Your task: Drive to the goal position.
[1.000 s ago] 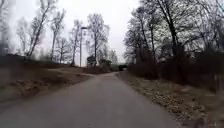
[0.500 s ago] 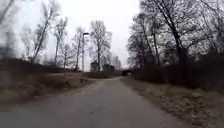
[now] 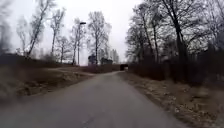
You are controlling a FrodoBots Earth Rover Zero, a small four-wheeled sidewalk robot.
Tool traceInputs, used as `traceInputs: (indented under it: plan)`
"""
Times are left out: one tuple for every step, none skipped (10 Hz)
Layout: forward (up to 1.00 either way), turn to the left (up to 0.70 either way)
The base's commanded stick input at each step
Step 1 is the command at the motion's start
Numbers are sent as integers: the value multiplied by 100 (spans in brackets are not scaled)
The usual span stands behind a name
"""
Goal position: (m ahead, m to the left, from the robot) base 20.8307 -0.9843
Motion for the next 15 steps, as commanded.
traceInputs:
  plan:
    - [100,40]
    - [100,18]
    - [100,0]
    - [100,0]
    - [100,0]
    - [100,0]
    - [100,0]
    - [100,0]
    - [100,0]
    - [100,0]
    - [100,0]
    - [100,0]
    - [100,0]
    - [100,0]
    - [100,0]
